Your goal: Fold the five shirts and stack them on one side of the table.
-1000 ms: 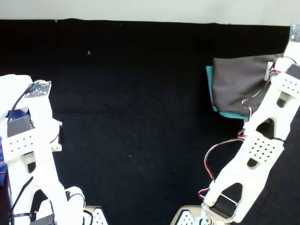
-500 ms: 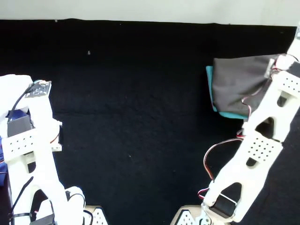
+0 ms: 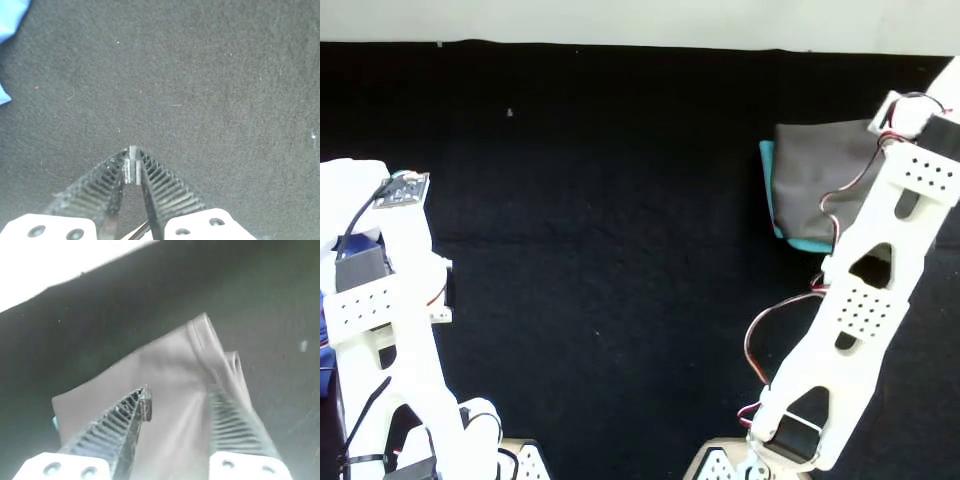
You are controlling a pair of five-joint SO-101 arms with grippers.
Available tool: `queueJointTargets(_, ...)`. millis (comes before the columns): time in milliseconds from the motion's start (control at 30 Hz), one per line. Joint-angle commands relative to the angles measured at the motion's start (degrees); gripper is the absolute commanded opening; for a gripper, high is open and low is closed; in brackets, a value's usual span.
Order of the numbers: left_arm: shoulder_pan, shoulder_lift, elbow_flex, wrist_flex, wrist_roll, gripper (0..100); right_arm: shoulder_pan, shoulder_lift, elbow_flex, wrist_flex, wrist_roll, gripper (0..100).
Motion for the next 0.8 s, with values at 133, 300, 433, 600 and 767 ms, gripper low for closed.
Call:
queueJointTargets(133, -0.31, -1.63, -1.98, -0.26, -0.44, 1, 2.95, 6.20, 2.68, -17.89, 9.76, 1.4)
queueJointTargets(300, -0.31, -1.63, -1.98, -0.53, -0.44, 1, 5.49, 11.38, 2.68, -20.00, 8.53, 1.5)
queueJointTargets(433, -0.31, -1.63, -2.07, -0.53, -0.53, 1, 5.76, 12.44, 2.59, -20.09, 8.53, 1.5)
queueJointTargets(600, -0.31, -1.63, -2.24, -0.18, -0.53, 1, 4.18, 8.04, -1.36, -19.82, 8.44, 1.9)
queueJointTargets(767, -1.63, -1.71, -8.48, 3.78, -0.26, 1, 1.63, 0.31, -8.57, -11.38, 8.70, 2.0)
